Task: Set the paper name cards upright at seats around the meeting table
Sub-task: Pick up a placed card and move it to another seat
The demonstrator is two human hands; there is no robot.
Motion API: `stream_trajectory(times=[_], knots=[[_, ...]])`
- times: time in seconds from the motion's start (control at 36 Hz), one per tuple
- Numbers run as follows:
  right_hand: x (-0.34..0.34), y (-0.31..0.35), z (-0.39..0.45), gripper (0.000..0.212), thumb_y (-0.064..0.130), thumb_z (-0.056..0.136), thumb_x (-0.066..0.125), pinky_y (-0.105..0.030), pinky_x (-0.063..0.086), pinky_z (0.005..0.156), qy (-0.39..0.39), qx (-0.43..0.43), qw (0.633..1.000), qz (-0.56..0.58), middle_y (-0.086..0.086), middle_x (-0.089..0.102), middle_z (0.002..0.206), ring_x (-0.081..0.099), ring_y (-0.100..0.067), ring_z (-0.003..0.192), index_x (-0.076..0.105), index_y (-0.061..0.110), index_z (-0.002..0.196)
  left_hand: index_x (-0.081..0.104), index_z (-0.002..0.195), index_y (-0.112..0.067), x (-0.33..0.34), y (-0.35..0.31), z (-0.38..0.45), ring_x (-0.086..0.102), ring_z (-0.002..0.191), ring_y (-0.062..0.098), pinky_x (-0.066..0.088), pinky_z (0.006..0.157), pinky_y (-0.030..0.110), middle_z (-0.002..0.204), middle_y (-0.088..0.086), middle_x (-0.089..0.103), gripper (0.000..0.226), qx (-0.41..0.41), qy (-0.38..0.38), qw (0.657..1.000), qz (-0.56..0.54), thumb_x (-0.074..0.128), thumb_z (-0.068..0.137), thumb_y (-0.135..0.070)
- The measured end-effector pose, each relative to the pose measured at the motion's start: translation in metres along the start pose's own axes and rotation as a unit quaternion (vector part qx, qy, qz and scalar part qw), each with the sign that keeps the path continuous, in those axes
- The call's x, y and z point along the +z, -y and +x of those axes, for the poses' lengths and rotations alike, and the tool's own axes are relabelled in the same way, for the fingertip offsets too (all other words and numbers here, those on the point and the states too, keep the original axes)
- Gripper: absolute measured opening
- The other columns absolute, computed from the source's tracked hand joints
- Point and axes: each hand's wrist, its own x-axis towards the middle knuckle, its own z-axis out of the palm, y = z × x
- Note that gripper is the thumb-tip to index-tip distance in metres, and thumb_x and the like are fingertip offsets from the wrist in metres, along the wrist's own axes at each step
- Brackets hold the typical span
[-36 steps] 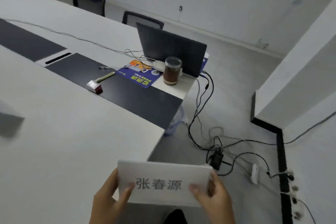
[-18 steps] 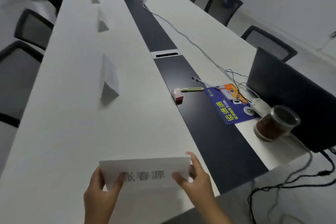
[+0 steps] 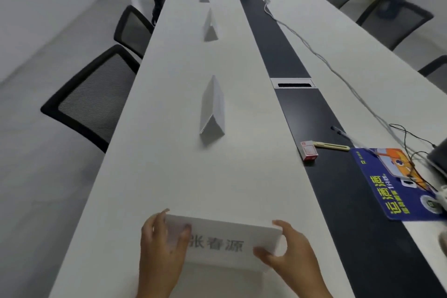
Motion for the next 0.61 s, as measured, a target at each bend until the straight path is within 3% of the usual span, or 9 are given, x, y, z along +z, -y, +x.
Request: stream_trajectory(times=[0.06, 0.14, 0.22, 0.31, 0.42, 0.53, 0.61], knots=[[-0.002, 0.003, 0.005, 0.077, 0.033, 0.062, 0.078, -0.024, 0.036, 0.098, 0.011, -0.022, 1.0, 0.011, 0.017, 0.043, 0.114, 0.041, -0.009, 0.116, 0.038, 0.028, 0.128, 0.047, 0.122, -0.013, 0.0, 0.0, 0.002, 0.044, 0.119, 0.026, 0.034, 0.096, 0.034, 0.132, 0.011, 0.044, 0.049, -0.002, -0.003, 1.0, -0.007, 0.064, 0.078, -0.026], [-0.001, 0.0, 0.008, 0.059, 0.019, 0.058, 0.082, -0.019, 0.039, 0.092, 0.023, -0.047, 0.996, 0.074, 0.017, 0.057, 0.109, 0.052, 0.0, 0.103, 0.052, 0.034, 0.107, 0.049, 0.12, -0.014, 0.0, 0.002, 0.004, 0.049, 0.114, 0.024, 0.039, 0.091, 0.034, 0.125, 0.008, 0.055, 0.045, 0.007, -0.005, 1.0, -0.011, 0.064, 0.078, -0.013], [0.0, -0.005, 0.012, 0.051, 0.022, 0.049, 0.083, -0.008, 0.043, 0.08, 0.01, -0.071, 0.991, 0.117, 0.03, 0.065, 0.093, 0.052, 0.017, 0.095, 0.056, 0.042, 0.087, 0.052, 0.118, -0.014, 0.0, 0.0, 0.003, 0.051, 0.106, 0.018, 0.038, 0.086, 0.03, 0.12, 0.006, 0.059, 0.043, 0.025, -0.018, 1.0, -0.005, 0.064, 0.077, -0.012], [0.0, -0.004, 0.016, 0.044, 0.028, 0.046, 0.079, -0.001, 0.041, 0.076, -0.004, -0.098, 0.986, 0.133, 0.051, 0.052, 0.093, 0.051, 0.021, 0.092, 0.058, 0.042, 0.082, 0.052, 0.117, -0.015, -0.001, -0.008, 0.001, 0.051, 0.103, 0.017, 0.039, 0.084, 0.03, 0.115, 0.002, 0.059, 0.041, 0.032, -0.037, 0.999, -0.012, 0.065, 0.079, -0.017], [-0.002, -0.003, 0.019, 0.04, 0.05, 0.044, 0.066, 0.001, 0.04, 0.075, -0.012, -0.131, 0.979, 0.153, 0.051, 0.053, 0.093, 0.054, 0.018, 0.091, 0.058, 0.043, 0.082, 0.052, 0.118, -0.017, -0.002, -0.023, -0.003, 0.052, 0.109, 0.015, 0.041, 0.088, 0.025, 0.115, -0.004, 0.057, 0.049, 0.05, -0.072, 0.996, -0.018, 0.059, 0.072, -0.033], [-0.015, -0.006, 0.021, 0.035, 0.035, 0.057, 0.075, 0.001, 0.041, 0.069, -0.003, -0.162, 0.969, 0.184, 0.05, 0.053, 0.095, 0.053, 0.018, 0.093, 0.058, 0.041, 0.087, 0.052, 0.116, -0.024, 0.002, -0.04, -0.01, 0.058, 0.107, 0.023, 0.044, 0.087, 0.027, 0.115, 0.009, 0.063, 0.041, 0.067, -0.116, 0.991, -0.029, 0.063, 0.078, -0.016], [-0.031, -0.005, 0.022, 0.033, 0.037, 0.062, 0.069, -0.004, 0.044, 0.062, 0.0, -0.19, 0.962, 0.199, 0.041, 0.059, 0.098, 0.051, 0.017, 0.094, 0.056, 0.042, 0.093, 0.051, 0.113, -0.031, 0.008, -0.06, -0.015, 0.059, 0.094, 0.009, 0.042, 0.077, 0.006, 0.105, 0.003, 0.064, 0.04, 0.087, -0.144, 0.985, -0.043, 0.059, 0.074, -0.028]])
